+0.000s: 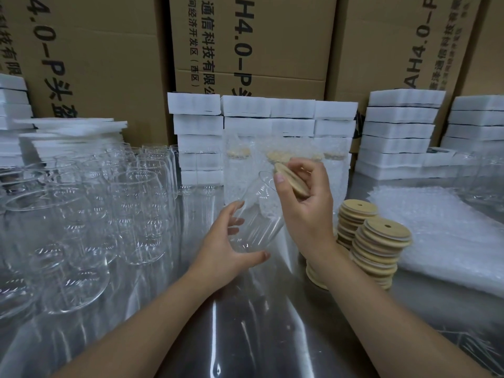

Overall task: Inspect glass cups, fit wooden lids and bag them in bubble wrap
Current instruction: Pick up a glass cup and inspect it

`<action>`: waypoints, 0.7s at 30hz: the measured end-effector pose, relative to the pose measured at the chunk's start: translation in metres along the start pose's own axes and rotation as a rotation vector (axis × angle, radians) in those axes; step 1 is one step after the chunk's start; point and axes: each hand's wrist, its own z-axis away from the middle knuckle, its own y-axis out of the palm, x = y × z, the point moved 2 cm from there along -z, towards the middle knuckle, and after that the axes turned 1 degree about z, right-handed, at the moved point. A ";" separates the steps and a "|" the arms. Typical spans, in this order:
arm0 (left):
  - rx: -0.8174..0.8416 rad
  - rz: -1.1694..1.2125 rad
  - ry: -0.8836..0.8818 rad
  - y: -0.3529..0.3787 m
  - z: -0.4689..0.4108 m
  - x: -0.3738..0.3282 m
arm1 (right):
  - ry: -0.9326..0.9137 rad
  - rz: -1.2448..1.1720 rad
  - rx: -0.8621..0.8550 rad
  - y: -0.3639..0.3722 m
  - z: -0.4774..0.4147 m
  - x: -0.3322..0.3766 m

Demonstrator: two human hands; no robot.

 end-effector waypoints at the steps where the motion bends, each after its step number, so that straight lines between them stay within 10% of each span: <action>1: 0.000 -0.014 0.013 0.000 0.000 0.000 | -0.034 0.035 0.006 0.000 0.000 0.001; 21: -0.101 -0.201 0.128 -0.006 0.007 -0.009 | -0.081 0.019 0.056 0.006 0.010 -0.001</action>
